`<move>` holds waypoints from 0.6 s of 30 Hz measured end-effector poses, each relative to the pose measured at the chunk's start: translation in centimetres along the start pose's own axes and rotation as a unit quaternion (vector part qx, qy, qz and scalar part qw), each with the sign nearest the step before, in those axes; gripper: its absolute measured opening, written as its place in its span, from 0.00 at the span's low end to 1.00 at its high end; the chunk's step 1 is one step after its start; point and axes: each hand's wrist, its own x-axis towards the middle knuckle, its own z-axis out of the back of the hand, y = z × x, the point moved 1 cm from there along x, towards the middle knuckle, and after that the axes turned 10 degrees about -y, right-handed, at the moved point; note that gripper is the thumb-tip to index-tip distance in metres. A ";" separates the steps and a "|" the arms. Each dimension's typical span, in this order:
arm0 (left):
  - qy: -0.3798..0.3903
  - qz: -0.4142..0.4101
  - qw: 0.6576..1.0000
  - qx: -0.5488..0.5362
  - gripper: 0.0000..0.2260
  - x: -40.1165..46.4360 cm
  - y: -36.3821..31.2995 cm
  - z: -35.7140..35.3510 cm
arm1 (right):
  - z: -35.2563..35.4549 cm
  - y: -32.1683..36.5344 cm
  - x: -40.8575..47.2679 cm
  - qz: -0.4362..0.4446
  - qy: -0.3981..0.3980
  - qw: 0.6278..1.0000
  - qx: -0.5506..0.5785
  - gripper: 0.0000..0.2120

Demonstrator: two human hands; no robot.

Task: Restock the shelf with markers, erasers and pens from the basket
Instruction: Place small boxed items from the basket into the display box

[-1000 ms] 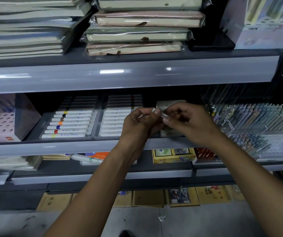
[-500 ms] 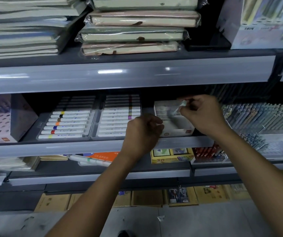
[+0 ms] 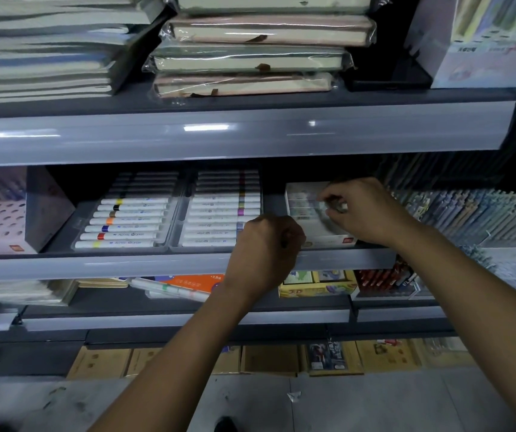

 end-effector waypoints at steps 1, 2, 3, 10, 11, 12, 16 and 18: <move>0.001 0.002 1.000 0.000 0.06 0.0 0.0 0.0 | 0.0 0.0 0.1 0.007 0.011 1.000 -0.011 0.16; 0.004 0.002 1.000 0.001 0.06 0.0 0.0 0.0 | 0.0 0.0 0.2 0.011 0.016 1.000 -0.023 0.16; 0.006 0.003 1.000 0.002 0.06 0.0 0.0 0.0 | 0.0 0.1 0.3 0.010 0.019 0.999 -0.033 0.16; 0.019 0.010 1.000 0.002 0.06 0.0 0.0 0.1 | -0.4 -0.1 0.8 -0.014 0.043 0.996 -0.080 0.12; 0.018 0.014 1.000 0.003 0.06 0.0 0.0 0.1 | -0.4 -0.2 0.8 -0.019 0.045 0.996 -0.081 0.11; 0.018 0.017 1.000 0.005 0.06 0.0 0.0 0.1 | -0.4 -0.2 0.9 -0.023 0.046 0.995 -0.082 0.11; 0.020 0.022 1.000 0.007 0.05 0.0 -0.1 0.0 | -0.3 -0.2 1.1 -0.029 0.057 0.995 -0.079 0.09; 0.019 0.021 1.000 0.006 0.05 0.0 -0.1 0.1 | -0.3 -0.1 1.2 -0.031 0.068 0.994 -0.077 0.09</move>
